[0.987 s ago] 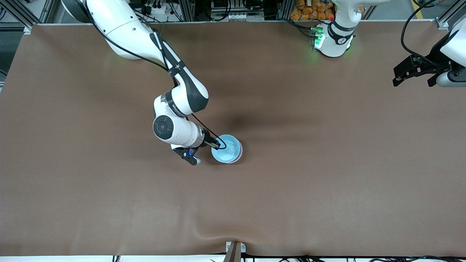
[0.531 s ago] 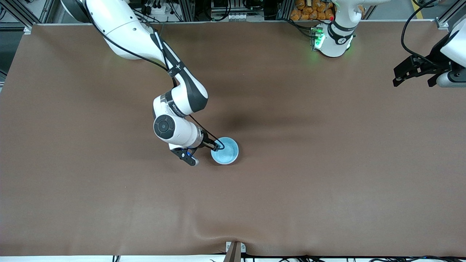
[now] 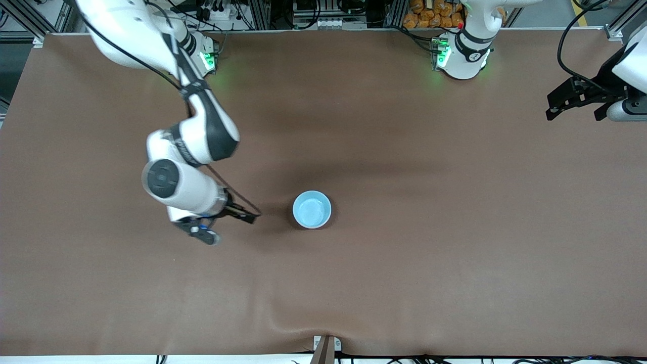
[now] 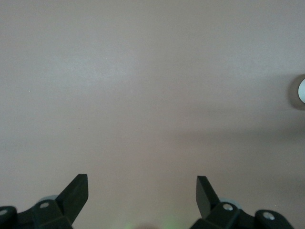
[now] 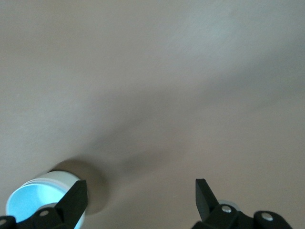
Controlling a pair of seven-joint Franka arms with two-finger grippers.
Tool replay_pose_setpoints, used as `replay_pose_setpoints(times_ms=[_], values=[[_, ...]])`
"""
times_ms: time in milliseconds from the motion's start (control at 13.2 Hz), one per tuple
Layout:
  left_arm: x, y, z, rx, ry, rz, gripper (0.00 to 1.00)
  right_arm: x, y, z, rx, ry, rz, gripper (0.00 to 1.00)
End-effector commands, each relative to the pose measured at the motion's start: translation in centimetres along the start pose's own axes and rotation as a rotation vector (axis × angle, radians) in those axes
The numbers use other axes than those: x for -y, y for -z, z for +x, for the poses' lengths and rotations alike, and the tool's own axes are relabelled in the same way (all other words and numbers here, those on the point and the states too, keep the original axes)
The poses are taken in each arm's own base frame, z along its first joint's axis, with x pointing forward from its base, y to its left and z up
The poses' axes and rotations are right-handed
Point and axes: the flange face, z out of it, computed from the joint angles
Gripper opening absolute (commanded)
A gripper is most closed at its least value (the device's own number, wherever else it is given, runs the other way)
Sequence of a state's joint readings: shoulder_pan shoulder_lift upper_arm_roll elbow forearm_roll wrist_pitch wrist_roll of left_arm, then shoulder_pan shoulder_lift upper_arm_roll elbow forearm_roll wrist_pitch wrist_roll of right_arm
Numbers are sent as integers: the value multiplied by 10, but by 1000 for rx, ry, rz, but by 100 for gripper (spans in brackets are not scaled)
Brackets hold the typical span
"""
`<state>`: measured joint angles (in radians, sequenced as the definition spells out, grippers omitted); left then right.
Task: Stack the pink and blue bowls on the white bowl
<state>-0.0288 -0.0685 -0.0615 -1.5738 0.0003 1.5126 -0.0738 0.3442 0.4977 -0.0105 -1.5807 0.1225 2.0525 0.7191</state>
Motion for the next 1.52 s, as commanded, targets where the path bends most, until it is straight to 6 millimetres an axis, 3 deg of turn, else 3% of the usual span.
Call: replay_pose_setpoints(times_ms=[0,152,379,455,835,1138,1442], values=[[1,2,1,10,-7,-2,100,-70,29,1,-10,113,-23,100],[1,3,1,9,-4,-2,100,-121,51,13,-18,178,-15,100],[1,2,1,10,-4,-2,100,-180,92,25,-21,293,-13,100],[1,2,1,10,-2,-2,100,-189,111,22,-27,337,-11,100],[-5,2,1,10,-13,-2,100,-218,194,-8,-86,468,-71,100],[-8,3,0,9,-16,-3,100,-221,253,-21,-69,473,-113,100],[-5,2,1,12,-11,-3,100,-239,291,-35,-88,459,-163,100]])
